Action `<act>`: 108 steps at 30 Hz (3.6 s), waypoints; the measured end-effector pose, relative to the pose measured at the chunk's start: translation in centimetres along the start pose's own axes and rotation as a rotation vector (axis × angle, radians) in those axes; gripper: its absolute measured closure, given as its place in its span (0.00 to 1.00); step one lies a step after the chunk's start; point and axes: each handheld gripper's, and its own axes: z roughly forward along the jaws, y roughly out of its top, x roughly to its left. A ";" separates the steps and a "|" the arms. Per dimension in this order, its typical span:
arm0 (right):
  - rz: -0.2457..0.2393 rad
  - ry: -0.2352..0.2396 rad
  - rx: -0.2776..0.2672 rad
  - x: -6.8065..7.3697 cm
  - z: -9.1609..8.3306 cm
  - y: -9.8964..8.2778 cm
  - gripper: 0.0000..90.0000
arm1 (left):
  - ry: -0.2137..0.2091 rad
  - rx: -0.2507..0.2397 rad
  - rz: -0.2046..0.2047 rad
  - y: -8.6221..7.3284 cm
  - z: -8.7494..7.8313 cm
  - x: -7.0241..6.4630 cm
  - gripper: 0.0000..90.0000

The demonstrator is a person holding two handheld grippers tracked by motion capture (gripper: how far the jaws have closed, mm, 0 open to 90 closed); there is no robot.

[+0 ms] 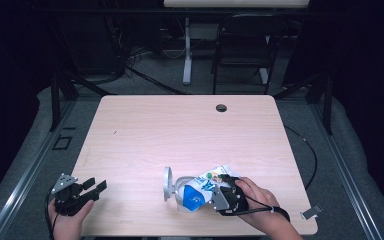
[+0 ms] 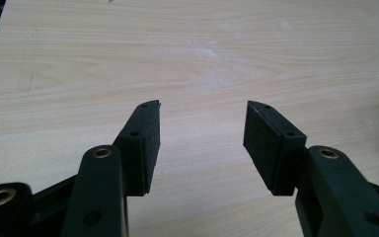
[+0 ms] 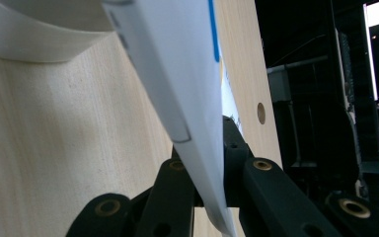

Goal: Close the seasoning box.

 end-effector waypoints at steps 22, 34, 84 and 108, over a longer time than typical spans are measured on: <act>0.175 0.060 -0.072 0.1 -0.2 -0.3 0.97 | -0.001 0.008 -0.002 -0.1 0.1 0.0 0.54; 0.256 0.098 -0.110 0.0 -0.2 -0.2 0.97 | -0.002 0.010 -0.002 -0.1 0.1 0.1 0.54; 0.774 0.142 -0.311 -0.4 0.4 -4.5 0.97 | 0.008 0.031 0.012 -0.4 0.6 -0.1 0.54; 1.004 0.130 -0.285 -0.2 2.7 -7.5 0.98 | 0.006 0.031 0.010 -0.5 0.7 -0.2 0.54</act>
